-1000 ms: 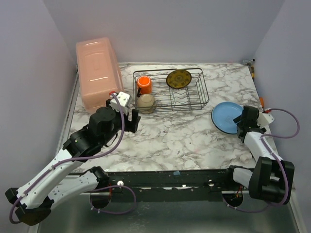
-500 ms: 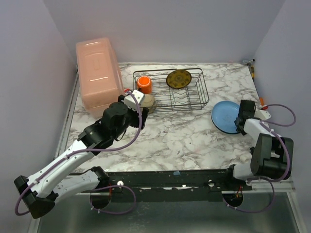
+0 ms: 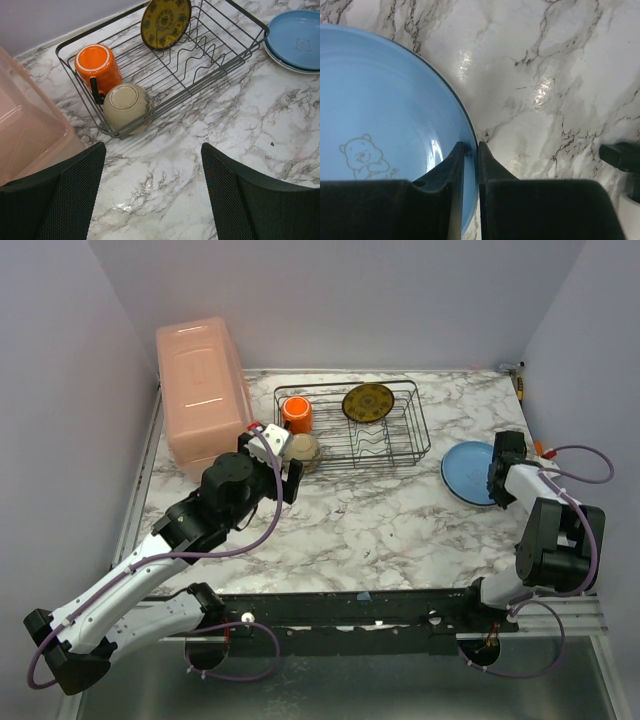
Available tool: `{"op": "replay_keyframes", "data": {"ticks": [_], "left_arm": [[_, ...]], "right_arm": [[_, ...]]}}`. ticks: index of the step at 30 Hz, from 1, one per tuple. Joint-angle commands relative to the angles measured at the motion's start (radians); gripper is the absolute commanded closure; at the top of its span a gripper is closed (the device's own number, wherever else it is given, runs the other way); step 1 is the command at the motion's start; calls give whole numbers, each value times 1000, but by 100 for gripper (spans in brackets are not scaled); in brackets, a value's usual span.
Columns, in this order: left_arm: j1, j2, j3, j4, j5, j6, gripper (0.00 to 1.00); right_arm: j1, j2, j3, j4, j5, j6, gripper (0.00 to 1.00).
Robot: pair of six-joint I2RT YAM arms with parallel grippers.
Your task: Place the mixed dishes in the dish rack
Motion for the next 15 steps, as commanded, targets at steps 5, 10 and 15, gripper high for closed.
{"op": "replay_keyframes", "data": {"ticks": [5,10,15], "left_arm": [[-3,-12,-12,12,31,-7,22],[-3,-3,-6,6,51,-15,22],[-2,-3,-8,7,45,-16,22]], "right_arm": [[-5,-56,23,-185,66,4,100],[-5,-131,10,-168,24,-20,100],[-5,-219,-16,-113,-33,-45,100]]}}
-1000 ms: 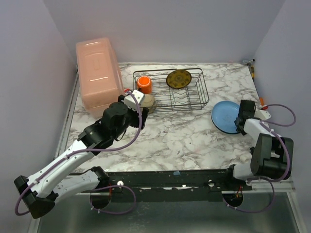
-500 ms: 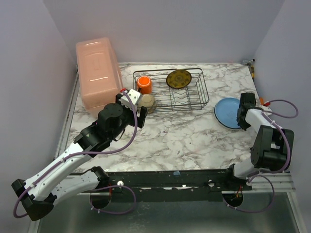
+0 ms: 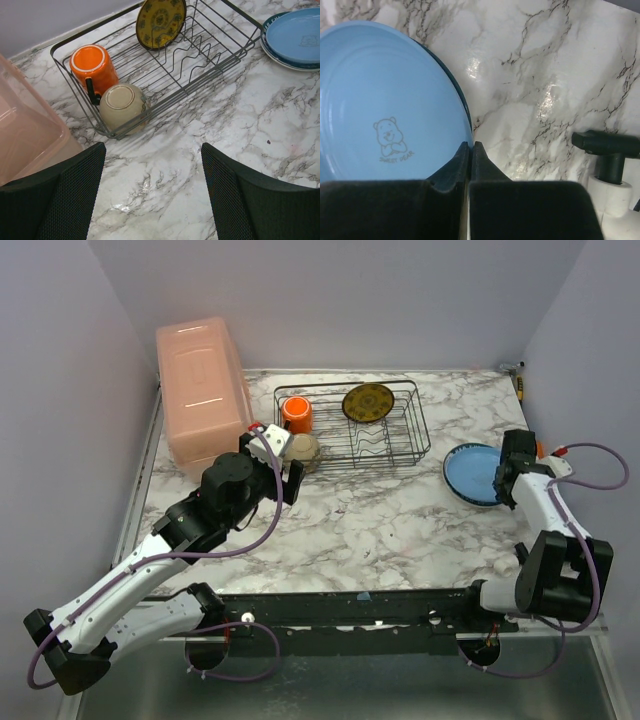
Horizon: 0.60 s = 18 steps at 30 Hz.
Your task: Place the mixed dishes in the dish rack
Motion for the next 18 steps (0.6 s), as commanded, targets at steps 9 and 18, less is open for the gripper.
{"op": "replay_keyframes", "data": {"ticks": [9,18], "left_arm": [[-2,-6,-8,5,33,-16,22],[-3,-3,-10,12,112,-63,21]], "right_arm": [[-4,-454,-329,327,-157,23,100],[-4,-553,-370,359,-207,37,99]]}}
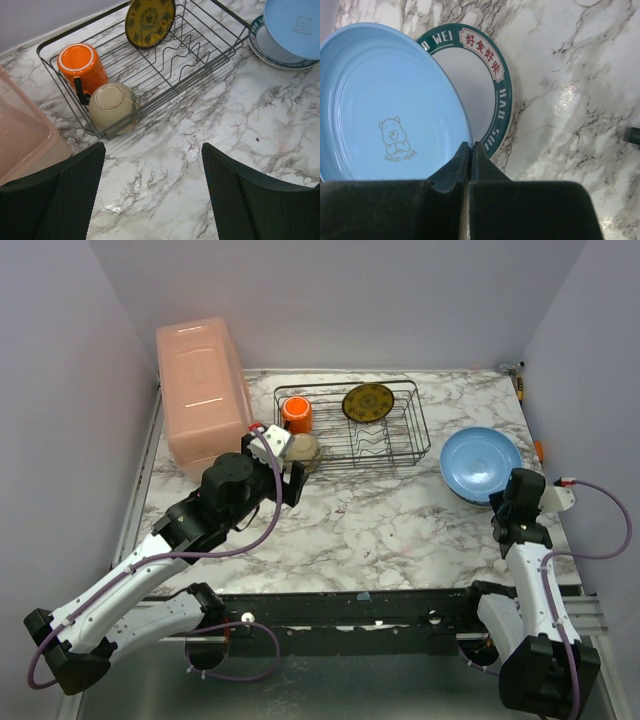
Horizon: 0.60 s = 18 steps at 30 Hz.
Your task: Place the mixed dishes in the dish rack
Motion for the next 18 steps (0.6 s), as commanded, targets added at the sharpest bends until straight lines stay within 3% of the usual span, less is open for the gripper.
{"op": "replay_keyframes", "data": {"ticks": [1,7,13,18], "left_arm": [[-3,6,1,9,105,-67,20],[-1,75,96,-47,289,-325,14],[27,147,55,139,491,-601,8],[72,279,55,303,612,-766,6]], "right_arm": [[-5,4,17,57,-57,28,99],[-4,4,96,11,-113,0,99],[-5,8,182,-14,-246,-117,99],[-4,55,262,-37,-498,-187,99]]}}
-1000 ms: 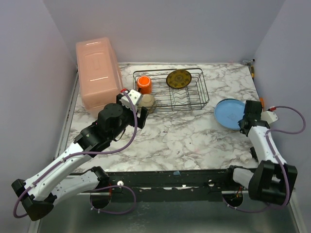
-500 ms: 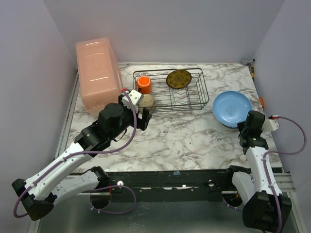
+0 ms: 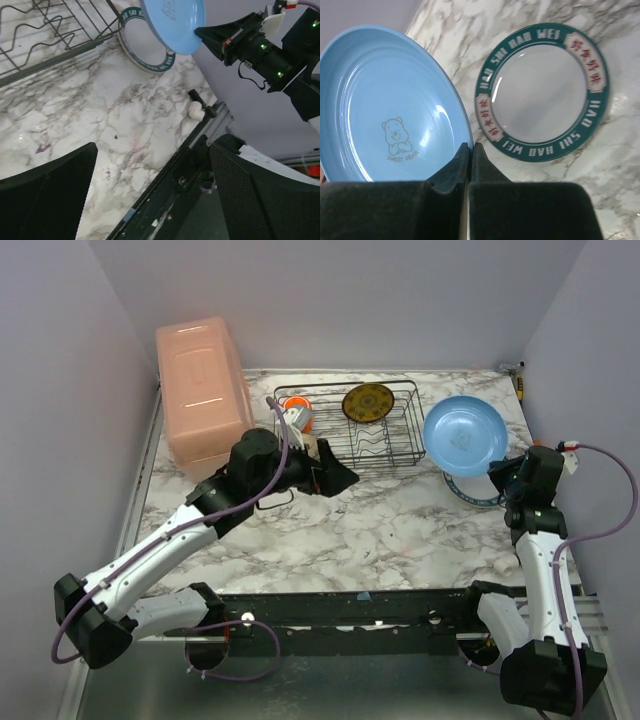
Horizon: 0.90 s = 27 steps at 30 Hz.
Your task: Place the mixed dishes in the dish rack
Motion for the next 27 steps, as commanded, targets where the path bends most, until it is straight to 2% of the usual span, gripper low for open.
{"op": "replay_keyframes", "data": {"ticks": [1,4,10,16,18,22,25,27], "left_arm": [[37,137,-1,214,199,-236,6],[37,263,56,230,241,-293,3],[30,478,106,461,314,-465,1],[-4,587,163,571,269,-517,6],[-13,617,196,560,256,-523,14],[-15,683,250,544,272,-553,41],[-15,686,240,578,257,-520,60],[-15,673,231,570,233,-479,77]], "right_arm": [[-5,45,87,-38,-279,-81,99],[-3,52,99,-63,-378,-85,99],[-2,32,102,-96,-484,-108,99],[-1,21,115,-141,-533,-145,99],[-1,14,117,-150,-549,-154,99],[0,-6,111,-154,-576,-160,99],[0,-9,109,-160,-600,-176,99],[-1,-6,109,-170,-616,-188,99]]}}
